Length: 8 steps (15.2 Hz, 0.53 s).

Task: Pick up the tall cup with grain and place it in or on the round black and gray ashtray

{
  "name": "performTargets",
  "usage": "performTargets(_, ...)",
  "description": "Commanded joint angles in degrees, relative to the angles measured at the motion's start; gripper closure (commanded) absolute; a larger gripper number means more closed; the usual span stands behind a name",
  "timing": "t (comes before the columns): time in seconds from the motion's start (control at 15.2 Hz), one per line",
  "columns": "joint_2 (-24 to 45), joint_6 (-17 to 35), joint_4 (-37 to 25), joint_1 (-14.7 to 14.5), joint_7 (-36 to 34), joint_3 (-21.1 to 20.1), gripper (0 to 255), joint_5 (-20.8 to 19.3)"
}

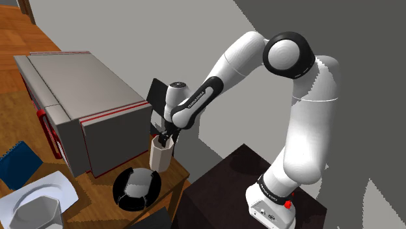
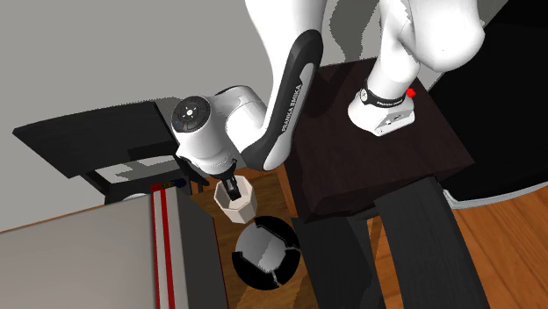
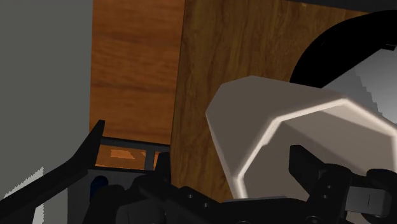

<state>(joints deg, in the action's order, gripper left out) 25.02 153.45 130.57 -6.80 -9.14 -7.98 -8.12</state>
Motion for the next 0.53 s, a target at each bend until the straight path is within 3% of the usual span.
performTargets(0.0, 0.0, 0.0, 0.0, 0.0, 0.0, 0.0, 0, 0.0)
performTargets(0.13, 0.0, 0.0, 0.0, 0.0, 0.0, 0.0, 0, 0.0)
performTargets(0.2, 0.0, 0.0, 0.0, 0.0, 0.0, 0.0, 255, 0.0)
performTargets(0.46, 0.0, 0.0, 0.0, 0.0, 0.0, 0.0, 255, 0.0)
